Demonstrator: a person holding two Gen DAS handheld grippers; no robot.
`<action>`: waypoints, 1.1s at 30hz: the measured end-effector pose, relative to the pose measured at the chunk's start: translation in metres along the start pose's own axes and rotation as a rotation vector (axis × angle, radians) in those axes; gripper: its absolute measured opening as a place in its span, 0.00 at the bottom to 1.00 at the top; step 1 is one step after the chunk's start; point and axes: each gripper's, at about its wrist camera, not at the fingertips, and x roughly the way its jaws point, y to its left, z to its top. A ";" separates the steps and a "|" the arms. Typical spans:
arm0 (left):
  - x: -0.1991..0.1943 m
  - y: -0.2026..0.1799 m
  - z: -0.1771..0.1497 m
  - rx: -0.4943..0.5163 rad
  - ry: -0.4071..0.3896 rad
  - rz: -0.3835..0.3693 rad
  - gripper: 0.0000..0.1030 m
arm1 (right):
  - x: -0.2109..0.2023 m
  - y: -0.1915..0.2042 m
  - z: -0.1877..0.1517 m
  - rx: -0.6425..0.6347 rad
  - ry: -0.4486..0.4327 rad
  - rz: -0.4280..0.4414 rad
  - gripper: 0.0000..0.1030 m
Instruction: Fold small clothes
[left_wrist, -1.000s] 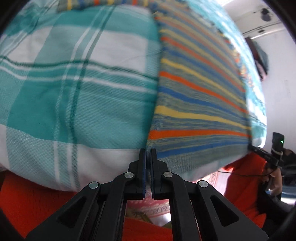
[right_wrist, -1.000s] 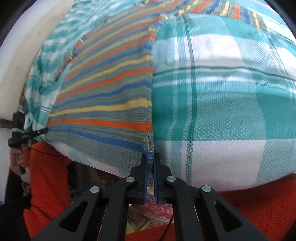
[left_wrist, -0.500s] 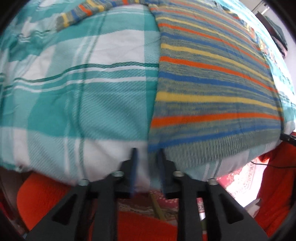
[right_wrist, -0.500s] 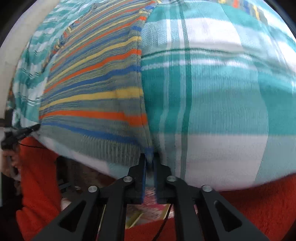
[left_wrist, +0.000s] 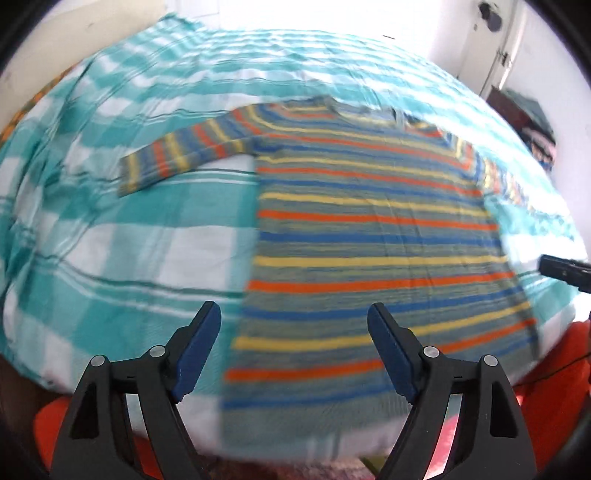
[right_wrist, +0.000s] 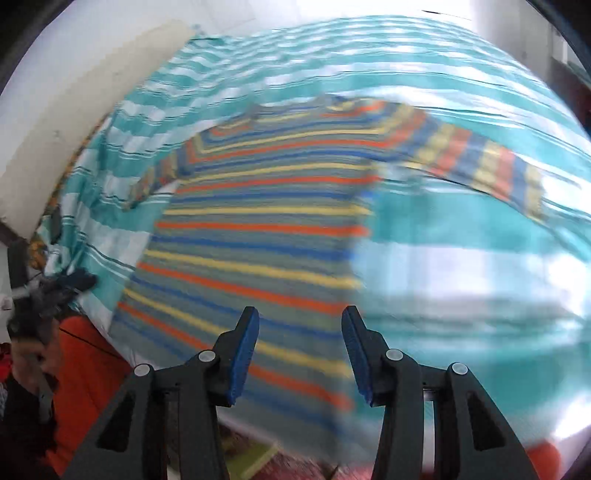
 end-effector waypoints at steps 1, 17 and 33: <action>0.017 -0.010 -0.008 0.023 0.015 0.028 0.81 | 0.025 0.003 0.000 -0.002 0.034 0.035 0.46; 0.003 0.003 -0.039 -0.049 -0.055 0.099 0.93 | 0.022 -0.072 -0.051 0.279 0.096 0.209 0.43; 0.024 0.056 -0.043 -0.259 -0.024 0.240 0.93 | -0.001 -0.350 0.061 0.728 -0.279 0.026 0.58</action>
